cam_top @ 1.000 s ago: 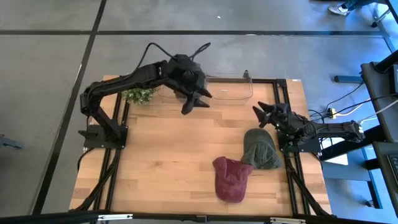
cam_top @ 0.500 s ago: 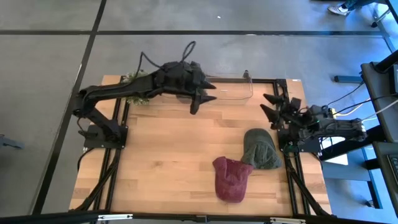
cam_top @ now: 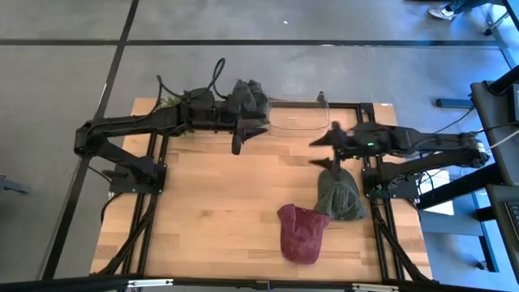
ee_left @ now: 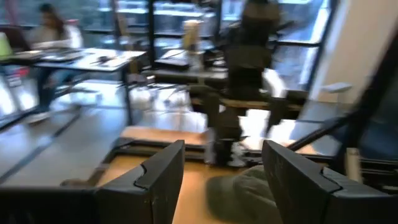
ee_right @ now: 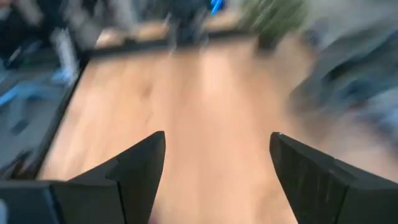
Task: Pick & Place hat
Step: Put the light pink cap into the right transparent bin
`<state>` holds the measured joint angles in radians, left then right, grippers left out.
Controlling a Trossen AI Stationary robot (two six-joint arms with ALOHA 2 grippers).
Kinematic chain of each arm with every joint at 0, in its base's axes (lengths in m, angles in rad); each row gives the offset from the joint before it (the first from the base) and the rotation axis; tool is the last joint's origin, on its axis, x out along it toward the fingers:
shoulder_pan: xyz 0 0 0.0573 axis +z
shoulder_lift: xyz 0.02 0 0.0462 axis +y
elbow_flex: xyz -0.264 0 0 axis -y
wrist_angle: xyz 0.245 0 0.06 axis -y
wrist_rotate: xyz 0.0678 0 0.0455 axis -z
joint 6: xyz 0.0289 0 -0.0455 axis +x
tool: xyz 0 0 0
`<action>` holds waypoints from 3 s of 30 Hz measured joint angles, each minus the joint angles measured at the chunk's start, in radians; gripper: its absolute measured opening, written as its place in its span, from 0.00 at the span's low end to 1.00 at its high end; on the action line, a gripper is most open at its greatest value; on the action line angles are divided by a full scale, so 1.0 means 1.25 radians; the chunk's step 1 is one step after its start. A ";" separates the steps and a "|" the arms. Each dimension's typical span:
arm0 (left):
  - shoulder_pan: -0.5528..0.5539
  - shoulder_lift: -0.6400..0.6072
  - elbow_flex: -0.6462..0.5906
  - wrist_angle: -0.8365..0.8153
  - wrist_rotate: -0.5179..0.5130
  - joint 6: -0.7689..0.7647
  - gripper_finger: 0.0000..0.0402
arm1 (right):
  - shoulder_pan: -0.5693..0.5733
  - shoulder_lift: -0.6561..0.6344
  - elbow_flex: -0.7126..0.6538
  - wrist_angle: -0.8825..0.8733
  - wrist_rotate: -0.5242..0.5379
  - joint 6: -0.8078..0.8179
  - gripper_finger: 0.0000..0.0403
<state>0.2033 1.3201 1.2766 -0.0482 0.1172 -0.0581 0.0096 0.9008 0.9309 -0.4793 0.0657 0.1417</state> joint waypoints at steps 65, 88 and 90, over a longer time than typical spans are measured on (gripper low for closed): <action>-0.308 -0.033 -0.009 -0.266 -0.478 -0.090 0.53 | 0.236 0.634 0.035 -0.091 -0.108 -1.003 0.72; -0.308 -0.033 -0.009 -0.305 -0.476 -0.090 0.53 | 0.214 0.701 0.036 -0.055 -0.204 -0.933 0.72; -0.308 -0.033 -0.009 -0.308 -0.476 -0.090 0.53 | 0.215 0.701 0.036 -0.033 -0.197 -0.932 0.72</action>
<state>-0.1814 1.2789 1.2648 -0.4330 -0.4782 -0.1707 0.2783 1.7771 0.9760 -0.5210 -0.1809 -1.0233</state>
